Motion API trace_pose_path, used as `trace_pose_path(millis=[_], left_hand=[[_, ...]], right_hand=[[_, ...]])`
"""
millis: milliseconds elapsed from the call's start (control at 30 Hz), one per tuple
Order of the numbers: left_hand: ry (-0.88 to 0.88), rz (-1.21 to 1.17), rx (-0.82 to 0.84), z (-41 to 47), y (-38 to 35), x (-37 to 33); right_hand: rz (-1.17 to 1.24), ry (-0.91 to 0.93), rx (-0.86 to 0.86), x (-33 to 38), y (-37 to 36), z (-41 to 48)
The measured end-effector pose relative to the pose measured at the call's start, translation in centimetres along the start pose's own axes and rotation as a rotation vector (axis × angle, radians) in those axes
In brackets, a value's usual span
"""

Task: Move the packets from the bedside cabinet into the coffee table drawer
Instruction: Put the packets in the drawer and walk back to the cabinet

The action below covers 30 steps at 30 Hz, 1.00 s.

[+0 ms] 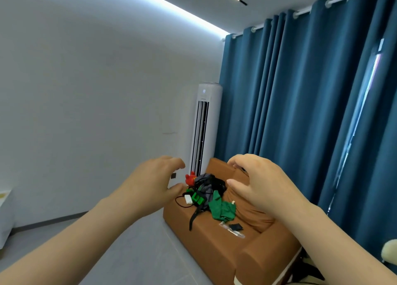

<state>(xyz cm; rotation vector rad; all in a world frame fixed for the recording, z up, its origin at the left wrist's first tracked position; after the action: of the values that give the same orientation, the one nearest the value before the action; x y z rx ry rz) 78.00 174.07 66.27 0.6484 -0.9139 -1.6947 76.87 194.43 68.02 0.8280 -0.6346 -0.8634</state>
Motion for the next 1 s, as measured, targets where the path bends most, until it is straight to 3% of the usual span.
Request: trace_pose_path(millis=[267,567,1000], left_hand=[[0.027,0.043,0.008,9.3,-7.1,1.1],[0.208,0.177,0.022,17.5,-13.7,5.0],[0.451,0.311,0.092,20.3,-20.2,20.1]], right_hand=[[0.036,0.055,0.015,-8.2,-4.4,8.2],[0.175,0.216,0.064,-15.3,-11.3,20.1],[0.345,0.424,0.204,-10.8,-26.2,35.3]])
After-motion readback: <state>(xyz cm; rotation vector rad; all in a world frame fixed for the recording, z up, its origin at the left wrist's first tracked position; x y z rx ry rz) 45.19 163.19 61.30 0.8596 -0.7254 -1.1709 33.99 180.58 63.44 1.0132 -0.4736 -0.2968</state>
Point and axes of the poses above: each hand's wrist, its own z-axis towards the middle knuckle, its own y-axis out of the back of the hand, x = y × z, the point moved 4 cm from there along z, towards the middle knuckle, and after that the axes turned 10 degrees about z, right-handed, at the moved point
